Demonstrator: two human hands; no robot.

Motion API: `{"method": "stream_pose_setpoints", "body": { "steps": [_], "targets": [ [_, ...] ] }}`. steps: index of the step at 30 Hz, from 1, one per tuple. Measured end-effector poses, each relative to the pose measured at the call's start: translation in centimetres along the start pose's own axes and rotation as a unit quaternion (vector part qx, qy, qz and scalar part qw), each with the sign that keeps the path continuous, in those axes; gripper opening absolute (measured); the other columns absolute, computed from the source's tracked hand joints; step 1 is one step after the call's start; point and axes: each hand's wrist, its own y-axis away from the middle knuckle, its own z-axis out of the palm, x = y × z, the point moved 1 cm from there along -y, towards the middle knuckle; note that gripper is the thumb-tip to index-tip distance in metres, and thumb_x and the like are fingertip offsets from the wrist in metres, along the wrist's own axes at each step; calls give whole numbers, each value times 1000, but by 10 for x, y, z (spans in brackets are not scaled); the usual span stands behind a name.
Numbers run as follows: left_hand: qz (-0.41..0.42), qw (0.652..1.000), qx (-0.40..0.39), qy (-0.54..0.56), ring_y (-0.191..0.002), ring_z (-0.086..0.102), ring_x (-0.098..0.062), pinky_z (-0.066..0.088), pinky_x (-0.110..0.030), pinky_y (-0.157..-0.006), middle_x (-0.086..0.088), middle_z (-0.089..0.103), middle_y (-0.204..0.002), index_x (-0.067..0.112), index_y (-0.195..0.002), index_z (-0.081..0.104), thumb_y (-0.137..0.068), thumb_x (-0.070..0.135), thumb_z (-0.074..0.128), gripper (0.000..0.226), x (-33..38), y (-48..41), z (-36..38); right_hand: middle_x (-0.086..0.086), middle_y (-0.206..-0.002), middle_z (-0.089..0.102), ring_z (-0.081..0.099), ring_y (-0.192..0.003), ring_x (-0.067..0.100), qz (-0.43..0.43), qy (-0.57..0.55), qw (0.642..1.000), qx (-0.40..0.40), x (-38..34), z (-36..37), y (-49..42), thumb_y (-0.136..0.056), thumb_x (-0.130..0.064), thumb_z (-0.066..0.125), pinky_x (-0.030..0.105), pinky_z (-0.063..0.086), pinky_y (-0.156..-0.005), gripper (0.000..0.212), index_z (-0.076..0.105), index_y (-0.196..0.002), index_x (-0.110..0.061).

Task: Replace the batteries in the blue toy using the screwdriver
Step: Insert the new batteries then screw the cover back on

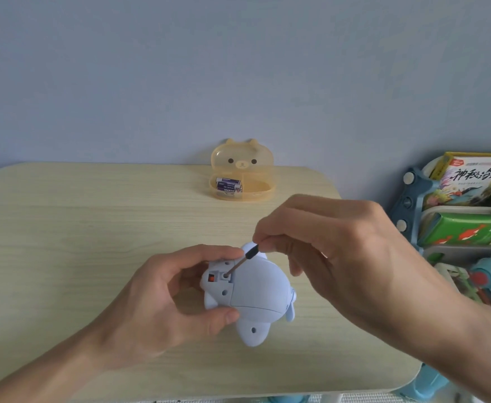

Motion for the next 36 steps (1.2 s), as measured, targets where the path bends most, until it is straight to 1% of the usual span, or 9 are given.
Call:
{"method": "stream_pose_setpoints", "body": {
  "steps": [2,5,8,12,16,20,25,30,36],
  "targets": [
    [-3,1000,-1,-6,-107,78,-12,58,-15,-90,7,83,-117,45,-112,78,-65,12,95,60,-1,0,0,-4,-74,64,48,-57,12,0,1,1000,17,0,1,-1,-99,-20,64,26,46,-52,15,74,-88,-16],
    [-8,1000,-3,-3,-108,78,-14,59,-17,-91,5,83,-117,43,-112,79,-63,15,97,59,-1,0,-1,-6,-58,57,43,-52,16,18,14,999,22,-1,7,2,-101,-39,60,27,39,-49,34,69,-79,-15],
    [-8,1000,-2,13,-109,78,-16,59,-19,-92,3,82,-119,42,-114,78,-63,26,94,56,0,0,-1,-6,-54,64,57,-50,10,71,-54,996,10,-1,8,5,-100,-47,58,20,45,-48,20,60,-100,-26],
    [-1,1000,5,12,-106,79,-12,59,-16,-90,7,83,-115,48,-113,78,-62,29,93,57,0,-1,-1,-7,-64,68,66,-53,10,64,-97,993,-8,-3,2,6,-98,-36,66,21,50,-49,10,64,-96,-26],
    [4,1000,10,5,-108,78,-13,59,-18,-93,7,83,-117,45,-115,78,-63,27,93,57,-2,-1,-1,-15,-74,72,66,-64,-7,34,-31,998,-45,-2,-4,9,-96,-8,63,2,42,-54,18,73,-104,-22],
    [0,1000,5,8,-111,78,-15,59,-20,-94,4,82,-122,41,-118,78,-65,21,94,59,-4,-1,-1,-8,-63,62,52,-50,15,0,36,999,-32,-2,-4,7,-102,-29,53,34,47,-45,23,69,-90,-19],
    [-2,1000,-1,8,-111,78,-15,59,-19,-92,3,81,-122,41,-118,78,-66,19,94,59,-6,-2,-2,-2,-54,55,50,-48,26,-9,62,996,-57,3,-1,7,-105,-46,46,39,44,-46,46,63,-73,-17],
    [-8,1000,-4,8,-112,77,-16,59,-22,-96,2,81,-122,39,-120,78,-65,24,94,60,-9,-2,-2,-13,-69,65,56,-58,13,-3,43,995,-90,11,-8,11,-101,-42,55,27,45,-51,24,71,-90,-28],
    [-45,999,-15,27,-103,80,-22,64,-27,-85,-4,81,-116,38,-114,78,-69,9,93,56,-9,-7,2,-31,-58,54,52,-53,-9,44,30,999,-7,32,-35,12,-92,-32,69,3,37,-54,9,76,-87,-29]
  ]
}}
